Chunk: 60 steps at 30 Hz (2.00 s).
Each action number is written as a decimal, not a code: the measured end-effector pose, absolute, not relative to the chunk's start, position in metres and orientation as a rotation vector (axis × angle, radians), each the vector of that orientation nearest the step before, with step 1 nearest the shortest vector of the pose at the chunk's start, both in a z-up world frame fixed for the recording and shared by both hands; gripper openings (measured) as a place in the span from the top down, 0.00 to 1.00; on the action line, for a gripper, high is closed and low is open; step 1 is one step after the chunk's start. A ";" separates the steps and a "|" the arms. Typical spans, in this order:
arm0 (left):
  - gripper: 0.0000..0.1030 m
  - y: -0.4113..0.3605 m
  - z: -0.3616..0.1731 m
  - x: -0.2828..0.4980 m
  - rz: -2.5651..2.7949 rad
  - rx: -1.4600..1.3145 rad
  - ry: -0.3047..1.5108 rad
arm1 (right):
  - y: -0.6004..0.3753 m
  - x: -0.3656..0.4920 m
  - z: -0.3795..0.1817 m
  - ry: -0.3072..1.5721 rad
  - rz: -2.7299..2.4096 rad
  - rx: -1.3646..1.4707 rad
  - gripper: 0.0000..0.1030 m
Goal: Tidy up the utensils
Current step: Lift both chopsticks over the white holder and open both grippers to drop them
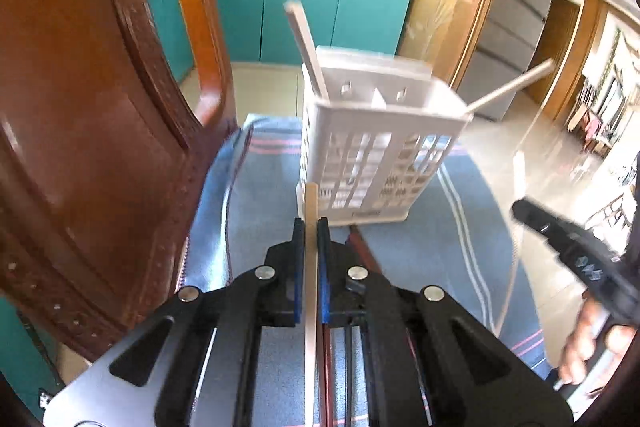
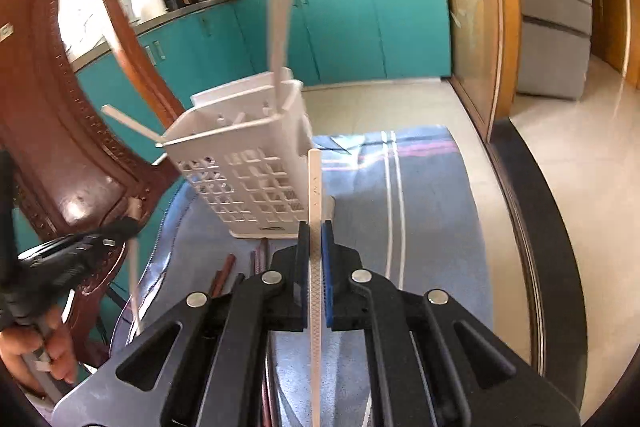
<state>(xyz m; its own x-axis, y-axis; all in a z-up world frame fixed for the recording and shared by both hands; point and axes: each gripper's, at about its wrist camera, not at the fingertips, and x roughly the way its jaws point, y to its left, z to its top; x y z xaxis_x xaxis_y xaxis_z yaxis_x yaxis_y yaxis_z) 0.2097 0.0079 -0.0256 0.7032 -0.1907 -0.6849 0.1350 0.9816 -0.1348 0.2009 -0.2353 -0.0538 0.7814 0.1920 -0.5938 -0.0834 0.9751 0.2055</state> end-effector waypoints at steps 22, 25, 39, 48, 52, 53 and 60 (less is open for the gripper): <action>0.93 0.059 0.170 0.181 -0.147 -0.396 0.194 | -0.259 0.158 0.113 0.188 0.218 0.343 0.94; 0.93 0.059 0.158 0.197 -0.064 -0.395 0.180 | -0.257 0.164 0.125 0.100 0.152 0.355 0.94; 0.93 0.029 0.114 0.239 -0.050 -0.286 0.296 | -0.208 0.239 0.049 0.272 0.134 0.184 0.94; 0.93 0.011 0.086 0.248 -0.068 -0.209 0.382 | -0.206 0.214 0.042 0.276 0.152 0.130 0.87; 0.93 0.006 0.083 0.246 -0.082 -0.181 0.394 | -0.216 0.194 0.052 0.234 0.156 0.152 0.77; 0.93 0.006 0.082 0.245 -0.087 -0.178 0.395 | -0.218 0.187 0.056 0.220 0.160 0.153 0.77; 0.78 0.015 0.082 0.214 -0.168 -0.172 0.383 | -0.216 0.130 0.066 0.162 0.305 0.102 0.77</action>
<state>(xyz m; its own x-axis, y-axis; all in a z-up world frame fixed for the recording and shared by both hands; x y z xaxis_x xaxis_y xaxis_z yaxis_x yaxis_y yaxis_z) 0.2145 0.0155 0.0823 0.9140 -0.1945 -0.3562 0.1297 0.9717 -0.1976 0.1301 -0.2164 0.0657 0.9409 0.3071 -0.1430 -0.2907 0.9487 0.1241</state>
